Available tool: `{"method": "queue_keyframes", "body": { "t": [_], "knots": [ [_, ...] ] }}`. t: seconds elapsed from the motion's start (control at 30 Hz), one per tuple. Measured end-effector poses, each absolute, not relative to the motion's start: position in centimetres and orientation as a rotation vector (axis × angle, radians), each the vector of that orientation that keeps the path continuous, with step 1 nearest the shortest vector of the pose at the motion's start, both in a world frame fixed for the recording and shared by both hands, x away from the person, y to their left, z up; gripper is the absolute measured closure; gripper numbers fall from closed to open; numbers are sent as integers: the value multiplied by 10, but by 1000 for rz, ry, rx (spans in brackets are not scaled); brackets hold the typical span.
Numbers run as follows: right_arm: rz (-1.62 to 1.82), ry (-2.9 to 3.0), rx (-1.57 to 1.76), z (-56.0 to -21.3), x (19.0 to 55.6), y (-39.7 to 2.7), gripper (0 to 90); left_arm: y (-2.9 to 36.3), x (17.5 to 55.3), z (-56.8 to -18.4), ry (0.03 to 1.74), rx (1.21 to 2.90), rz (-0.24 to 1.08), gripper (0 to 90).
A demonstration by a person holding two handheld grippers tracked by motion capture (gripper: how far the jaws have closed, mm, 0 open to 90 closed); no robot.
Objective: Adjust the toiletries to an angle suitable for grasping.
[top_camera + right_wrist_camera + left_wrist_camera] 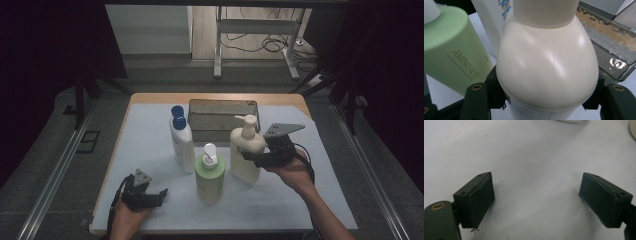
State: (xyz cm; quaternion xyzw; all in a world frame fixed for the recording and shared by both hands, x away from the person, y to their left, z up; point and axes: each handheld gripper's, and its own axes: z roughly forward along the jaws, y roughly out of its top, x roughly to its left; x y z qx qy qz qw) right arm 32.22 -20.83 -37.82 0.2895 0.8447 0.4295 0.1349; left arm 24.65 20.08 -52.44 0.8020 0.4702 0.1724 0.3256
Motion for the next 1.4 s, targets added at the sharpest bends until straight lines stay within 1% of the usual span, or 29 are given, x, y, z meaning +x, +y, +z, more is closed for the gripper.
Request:
{"method": "queue_keyframes", "body": {
  "t": [0.73,1.03,1.4],
  "knots": [
    [1276,2400,864,-340,344,-187,367,201,246,-524,1232,2102,451,123],
    [1273,2368,892,-323,360,-179,368,201,247,-524,1232,2102,450,122],
    [1262,2338,920,-313,381,-163,368,201,247,-524,1231,2104,450,122]
  ]
}}
